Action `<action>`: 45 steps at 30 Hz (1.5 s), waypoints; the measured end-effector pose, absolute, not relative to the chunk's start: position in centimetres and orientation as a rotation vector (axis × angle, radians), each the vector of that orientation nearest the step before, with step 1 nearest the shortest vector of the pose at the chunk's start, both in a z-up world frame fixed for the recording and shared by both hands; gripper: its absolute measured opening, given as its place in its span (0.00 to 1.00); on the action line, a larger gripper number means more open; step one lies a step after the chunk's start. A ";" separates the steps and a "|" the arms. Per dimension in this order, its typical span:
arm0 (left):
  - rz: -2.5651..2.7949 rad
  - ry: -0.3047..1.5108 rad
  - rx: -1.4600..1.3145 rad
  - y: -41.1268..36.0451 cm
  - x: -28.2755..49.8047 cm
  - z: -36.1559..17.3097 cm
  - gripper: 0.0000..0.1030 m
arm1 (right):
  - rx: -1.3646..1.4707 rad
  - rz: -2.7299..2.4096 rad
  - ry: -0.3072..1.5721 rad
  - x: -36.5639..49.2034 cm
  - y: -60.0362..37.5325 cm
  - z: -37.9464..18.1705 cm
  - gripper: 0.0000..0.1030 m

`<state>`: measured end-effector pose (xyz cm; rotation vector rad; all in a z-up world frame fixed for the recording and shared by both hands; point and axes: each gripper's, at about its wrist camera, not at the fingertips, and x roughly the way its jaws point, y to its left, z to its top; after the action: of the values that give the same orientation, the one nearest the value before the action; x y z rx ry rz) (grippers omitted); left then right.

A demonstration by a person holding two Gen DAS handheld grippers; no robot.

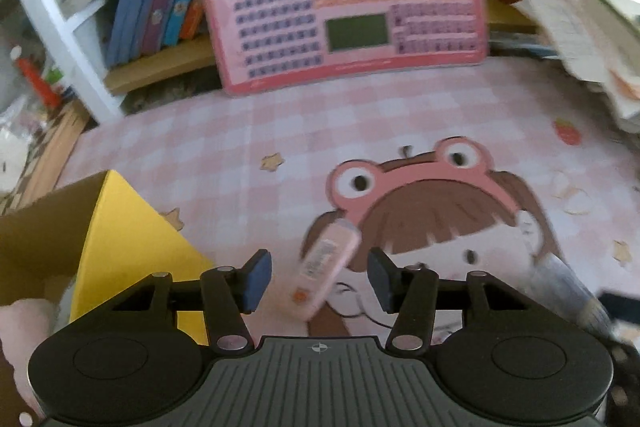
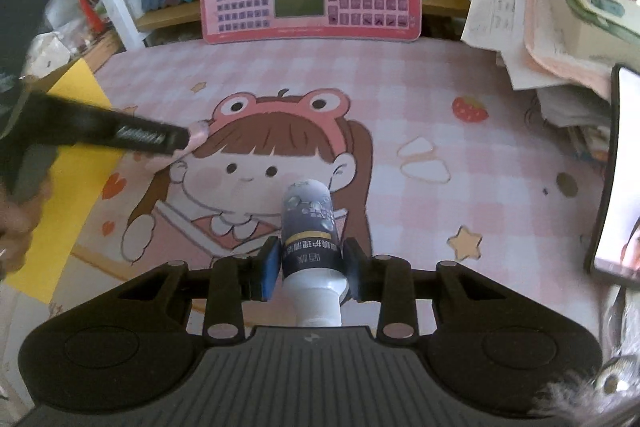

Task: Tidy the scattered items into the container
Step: 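Close the left tool on the pink tube while the right tool closes on the white bottle, then carry the pink tube in the left tool and bottle in the right tool to the yellow box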

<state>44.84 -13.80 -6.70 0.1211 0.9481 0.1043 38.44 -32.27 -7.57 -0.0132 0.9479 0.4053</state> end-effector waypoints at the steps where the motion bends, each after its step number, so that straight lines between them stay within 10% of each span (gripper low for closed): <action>1: 0.113 0.959 0.109 -13.6 45.1 -7.0 0.51 | -0.001 0.408 0.958 38.4 -32.3 -7.7 0.31; 15: 0.038 0.949 0.052 -13.5 45.9 -9.0 0.23 | 0.003 0.370 0.969 38.4 -32.0 -7.9 0.31; 45: -0.311 0.851 -0.101 -14.0 29.0 -0.9 0.22 | 0.025 0.324 0.910 28.7 -31.1 -4.3 0.30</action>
<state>28.95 -14.01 -0.89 -0.1011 0.8509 -0.3105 28.66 -31.07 -4.28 0.0250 0.9099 0.3244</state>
